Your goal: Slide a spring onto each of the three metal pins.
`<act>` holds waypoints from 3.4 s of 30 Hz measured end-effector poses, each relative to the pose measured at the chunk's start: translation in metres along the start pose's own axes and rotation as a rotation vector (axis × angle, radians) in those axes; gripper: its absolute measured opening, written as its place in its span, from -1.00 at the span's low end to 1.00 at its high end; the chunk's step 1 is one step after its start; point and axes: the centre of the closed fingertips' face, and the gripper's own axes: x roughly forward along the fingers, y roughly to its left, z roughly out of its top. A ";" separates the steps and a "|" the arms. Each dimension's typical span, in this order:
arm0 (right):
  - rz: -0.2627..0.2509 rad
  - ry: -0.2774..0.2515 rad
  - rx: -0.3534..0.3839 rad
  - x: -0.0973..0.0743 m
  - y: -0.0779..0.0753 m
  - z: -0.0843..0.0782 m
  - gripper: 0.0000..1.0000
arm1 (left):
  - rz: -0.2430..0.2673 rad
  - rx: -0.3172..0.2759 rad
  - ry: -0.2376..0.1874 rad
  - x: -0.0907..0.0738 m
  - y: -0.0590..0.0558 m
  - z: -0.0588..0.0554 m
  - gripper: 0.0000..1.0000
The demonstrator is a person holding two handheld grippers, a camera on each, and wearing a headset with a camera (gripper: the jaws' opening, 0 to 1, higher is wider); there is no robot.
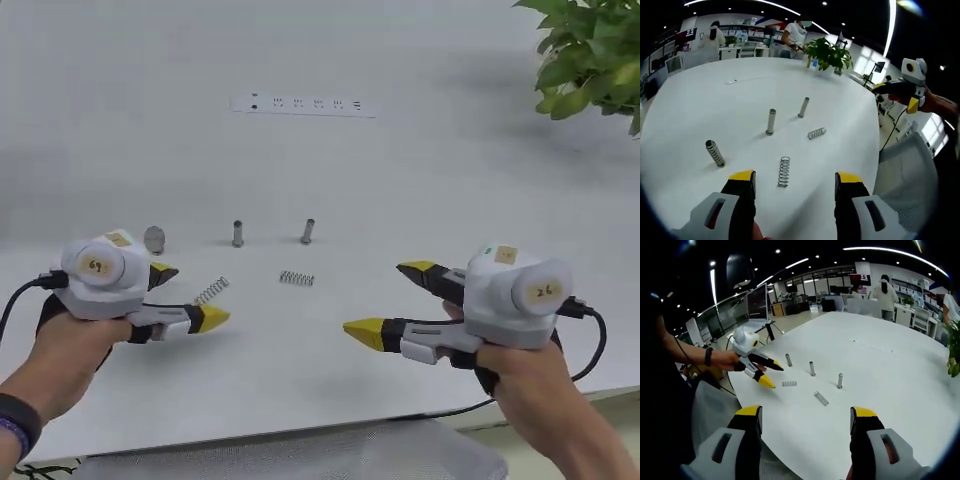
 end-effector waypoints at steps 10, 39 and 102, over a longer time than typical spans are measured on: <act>0.000 0.011 0.002 -0.001 -0.002 -0.003 0.41 | 0.013 -0.015 0.022 0.011 0.003 -0.014 0.04; 0.000 0.018 0.013 -0.003 -0.003 -0.006 0.37 | 0.138 0.102 0.041 0.028 0.024 -0.017 -0.94; 0.085 0.012 -0.008 0.007 0.019 -0.007 0.41 | 0.113 0.154 -0.016 -0.038 0.002 -0.008 -0.95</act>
